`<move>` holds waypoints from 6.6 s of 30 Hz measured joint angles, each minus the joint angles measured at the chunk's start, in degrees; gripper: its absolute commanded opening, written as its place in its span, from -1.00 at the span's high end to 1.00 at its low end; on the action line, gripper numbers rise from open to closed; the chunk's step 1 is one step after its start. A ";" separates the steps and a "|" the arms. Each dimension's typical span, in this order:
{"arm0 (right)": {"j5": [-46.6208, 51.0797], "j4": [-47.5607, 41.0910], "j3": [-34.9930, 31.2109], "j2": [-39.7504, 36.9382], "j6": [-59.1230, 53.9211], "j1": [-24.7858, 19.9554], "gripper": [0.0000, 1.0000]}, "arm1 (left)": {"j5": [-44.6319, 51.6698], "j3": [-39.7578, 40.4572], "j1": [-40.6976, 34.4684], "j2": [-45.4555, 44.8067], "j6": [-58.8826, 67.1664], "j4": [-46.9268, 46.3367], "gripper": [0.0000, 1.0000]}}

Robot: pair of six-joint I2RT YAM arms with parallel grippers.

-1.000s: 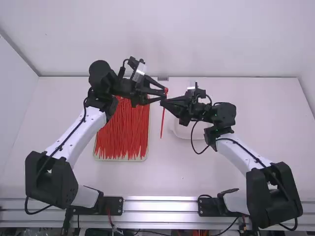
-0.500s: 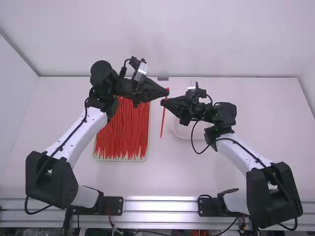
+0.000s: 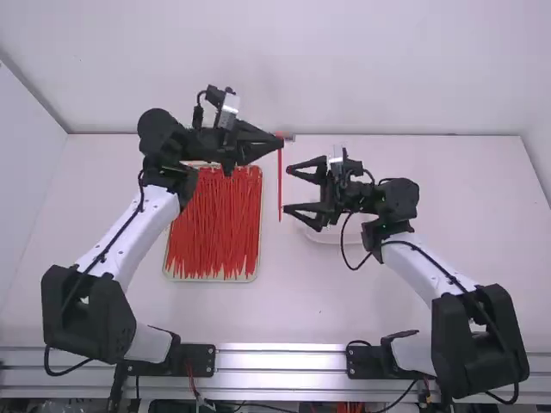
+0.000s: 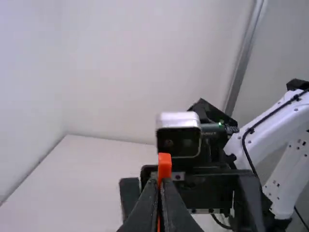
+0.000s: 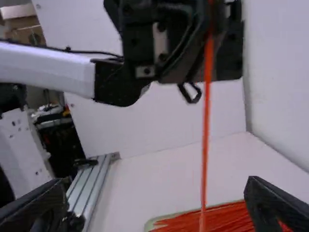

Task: Fasten the cable tie

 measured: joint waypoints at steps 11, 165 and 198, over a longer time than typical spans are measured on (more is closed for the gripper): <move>-4.24 -9.18 0.00 0.00 -7.17 0.02 -0.97 | -1.70 0.00 0.50 0.00 -18.71 16.09 0.97; 134.42 -86.82 28.79 0.02 -23.69 35.28 1.00 | -29.99 16.87 -4.00 0.09 1.66 -36.52 -0.99; 133.90 -84.08 28.52 0.02 -25.07 40.46 0.11 | -34.34 16.87 -4.11 0.11 3.45 -40.02 0.97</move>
